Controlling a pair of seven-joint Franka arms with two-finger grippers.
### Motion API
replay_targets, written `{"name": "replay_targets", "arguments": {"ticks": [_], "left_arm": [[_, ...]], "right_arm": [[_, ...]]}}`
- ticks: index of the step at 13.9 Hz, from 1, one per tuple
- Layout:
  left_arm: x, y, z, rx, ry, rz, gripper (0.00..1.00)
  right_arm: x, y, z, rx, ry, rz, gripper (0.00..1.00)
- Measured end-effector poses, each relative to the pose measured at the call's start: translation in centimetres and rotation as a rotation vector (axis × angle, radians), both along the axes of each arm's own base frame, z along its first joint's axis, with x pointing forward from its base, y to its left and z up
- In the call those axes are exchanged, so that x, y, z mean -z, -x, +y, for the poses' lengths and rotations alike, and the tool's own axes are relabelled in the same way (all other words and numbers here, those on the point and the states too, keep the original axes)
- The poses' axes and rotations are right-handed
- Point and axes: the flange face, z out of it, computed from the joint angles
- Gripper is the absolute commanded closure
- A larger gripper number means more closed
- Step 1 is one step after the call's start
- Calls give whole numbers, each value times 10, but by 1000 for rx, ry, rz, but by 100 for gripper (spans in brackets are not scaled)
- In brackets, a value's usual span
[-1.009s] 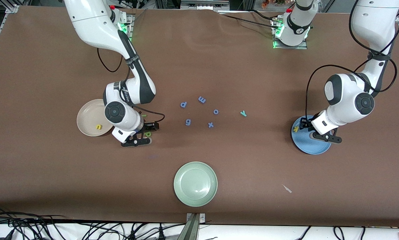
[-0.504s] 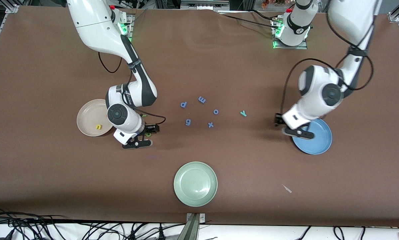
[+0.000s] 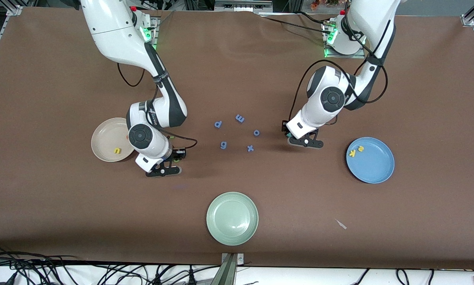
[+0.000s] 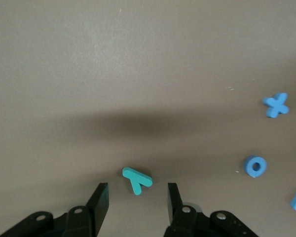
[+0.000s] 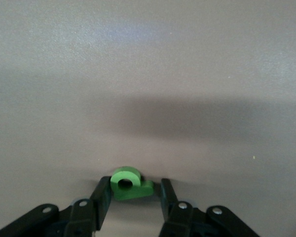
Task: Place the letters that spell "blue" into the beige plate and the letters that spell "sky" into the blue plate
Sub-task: 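Place the green d in the white plate while the left gripper grasps teal y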
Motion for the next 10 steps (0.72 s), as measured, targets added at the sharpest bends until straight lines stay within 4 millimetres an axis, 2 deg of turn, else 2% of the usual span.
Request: {"name": "replay_targets", "arguments": {"ticks": [2, 3, 4, 6, 7, 8, 10], "left_arm": [[17, 2, 2, -3, -9, 12, 40], [25, 3, 0, -1, -12, 13, 29], [32, 6, -2, 4, -14, 14, 25], [41, 10, -7, 14, -20, 25, 25], [45, 12, -9, 17, -22, 27, 29], [47, 12, -9, 17, -21, 22, 37], [48, 11, -9, 15, -21, 16, 63]], "right_arm": [[-3, -1, 2, 0, -4, -5, 84], [-2, -1, 2, -1, -3, -4, 84], [-3, -1, 2, -2, -3, -4, 84], [-5, -2, 2, -5, 0, 9, 84], [-8, -3, 0, -11, 4, 26, 84], [-15, -5, -6, -30, 11, 50, 84], [-39, -11, -40, -82, 31, 106, 84]]}}
